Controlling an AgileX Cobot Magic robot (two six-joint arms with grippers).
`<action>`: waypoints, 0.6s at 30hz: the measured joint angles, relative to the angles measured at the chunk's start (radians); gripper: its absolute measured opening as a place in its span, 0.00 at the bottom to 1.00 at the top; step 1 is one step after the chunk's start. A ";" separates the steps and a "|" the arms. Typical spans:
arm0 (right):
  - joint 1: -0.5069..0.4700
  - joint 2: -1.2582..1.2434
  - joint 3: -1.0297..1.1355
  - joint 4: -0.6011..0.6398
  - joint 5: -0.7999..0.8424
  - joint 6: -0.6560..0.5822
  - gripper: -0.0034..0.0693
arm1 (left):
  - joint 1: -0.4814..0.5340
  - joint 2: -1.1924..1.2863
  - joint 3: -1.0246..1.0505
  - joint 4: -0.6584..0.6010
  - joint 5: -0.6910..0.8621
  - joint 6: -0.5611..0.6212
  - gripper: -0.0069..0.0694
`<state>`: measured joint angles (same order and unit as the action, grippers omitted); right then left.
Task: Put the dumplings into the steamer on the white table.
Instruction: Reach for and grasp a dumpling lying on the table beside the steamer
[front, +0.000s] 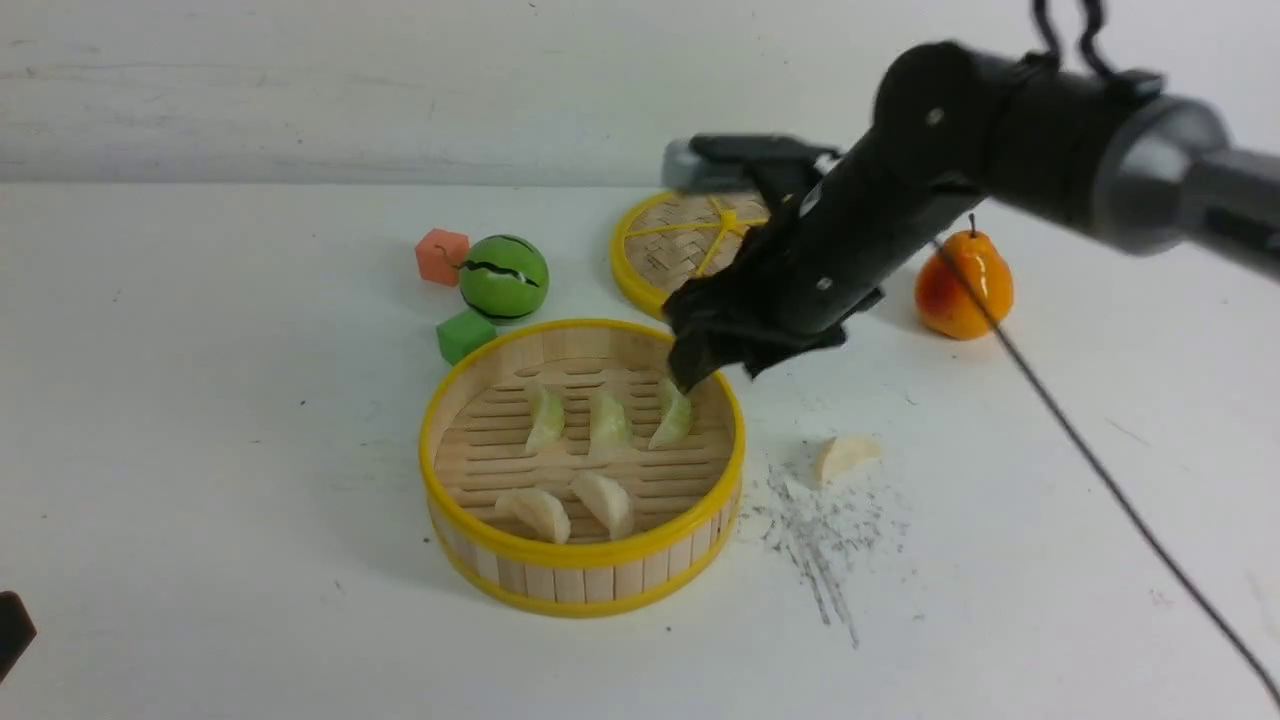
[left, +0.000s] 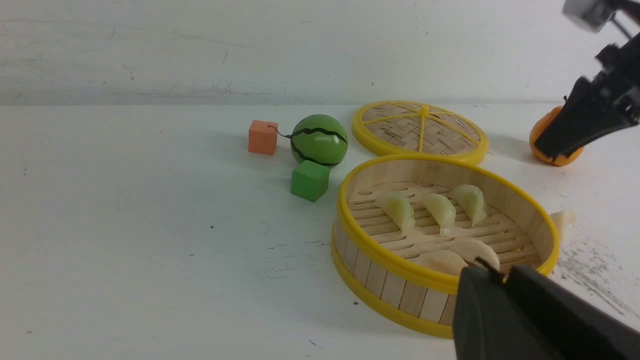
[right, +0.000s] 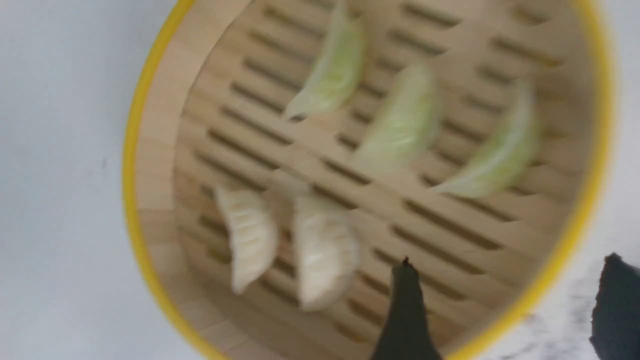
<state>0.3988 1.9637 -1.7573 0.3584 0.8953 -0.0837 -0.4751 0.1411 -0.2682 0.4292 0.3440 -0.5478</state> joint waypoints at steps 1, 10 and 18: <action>-0.020 -0.009 -0.001 -0.021 0.001 0.020 0.70 | 0.000 0.000 0.000 0.002 0.001 0.000 0.16; -0.118 0.048 0.105 -0.189 -0.002 0.239 0.70 | 0.000 0.000 0.000 0.015 0.001 0.000 0.16; -0.088 0.136 0.178 -0.124 -0.162 0.255 0.70 | 0.000 0.000 0.000 0.021 0.002 0.000 0.17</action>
<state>0.3103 2.0999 -1.5795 0.2340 0.7338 0.1710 -0.4751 0.1411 -0.2682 0.4503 0.3460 -0.5478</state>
